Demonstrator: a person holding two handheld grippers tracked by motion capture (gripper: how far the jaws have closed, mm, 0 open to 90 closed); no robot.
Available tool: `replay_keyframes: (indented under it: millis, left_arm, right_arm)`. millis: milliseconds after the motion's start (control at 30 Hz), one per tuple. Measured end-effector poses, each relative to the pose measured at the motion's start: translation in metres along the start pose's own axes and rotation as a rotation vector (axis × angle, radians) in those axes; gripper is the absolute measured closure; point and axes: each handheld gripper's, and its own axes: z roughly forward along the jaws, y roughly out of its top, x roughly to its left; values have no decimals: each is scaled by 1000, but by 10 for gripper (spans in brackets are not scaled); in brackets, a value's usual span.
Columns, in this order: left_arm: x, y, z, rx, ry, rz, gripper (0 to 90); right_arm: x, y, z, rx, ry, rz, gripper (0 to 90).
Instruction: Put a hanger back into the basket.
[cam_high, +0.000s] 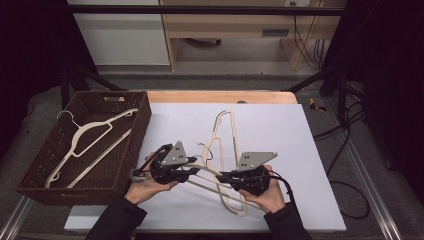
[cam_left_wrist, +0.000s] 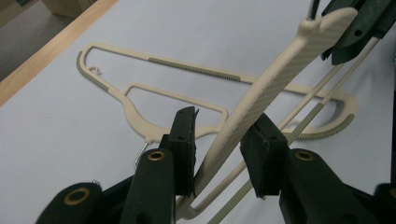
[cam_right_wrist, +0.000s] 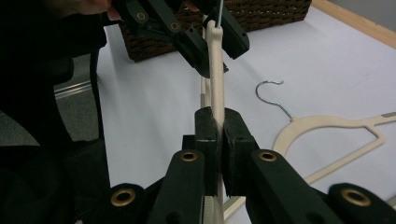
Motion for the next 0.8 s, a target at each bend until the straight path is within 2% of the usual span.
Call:
replay_keyframes:
  millis: [100,133,167,200,267,367,400,467,500,533,600,633,667,733,767,800]
  left_arm:
    - [-3,-1,-1,25,1,16,705]
    - [-4,-2,-2,33,-13,11,722]
    - [-4,-2,-2,33,-13,11,737]
    - [-4,-2,-2,31,-22,4,752]
    - [-6,-3,-3,27,-32,-2,764]
    - [-8,-4,-4,24,-41,-21,783]
    - [-9,-5,-5,25,-52,-31,797]
    - [-11,-6,-5,22,-82,-47,816]
    - [-11,-6,-5,22,-82,-47,826]
    - [-15,-6,-7,7,-101,-58,835]
    - [-16,-6,-8,-4,-111,-67,843]
    - [-17,-5,-10,-3,-120,-56,853]
    - [-19,-5,-11,-20,-122,-73,861]
    - [-19,-3,-15,-9,-104,-59,863]
    - [-19,-3,-16,-29,-108,-82,863]
    - [-18,-3,-18,-34,-105,-87,863]
  right_arm:
    - [-1,-1,1,11,1,1,860]
    - [-1,-1,1,6,-27,-8,834]
    - [-1,-1,1,6,-27,-8,834]
    - [-2,-1,1,2,-56,-8,810]
    - [-3,-1,1,2,-66,-6,797]
    - [-3,-1,3,-5,-104,-14,732]
    - [-3,-1,4,-11,-133,-20,686]
    - [-3,-2,4,-23,-161,-14,655]
    - [-4,-2,4,-33,-169,-13,639]
    - [-5,-2,4,-38,-174,-13,618]
    - [-5,-3,3,-43,-182,-16,600]
    - [-4,-3,2,-51,-194,-21,582]
    - [-4,-3,1,-64,-210,-21,568]
    - [-4,-4,-6,-90,-215,-15,542]
    - [-4,-4,-9,-101,-216,-10,522]
    - [-4,-5,-13,-115,-222,-7,496]
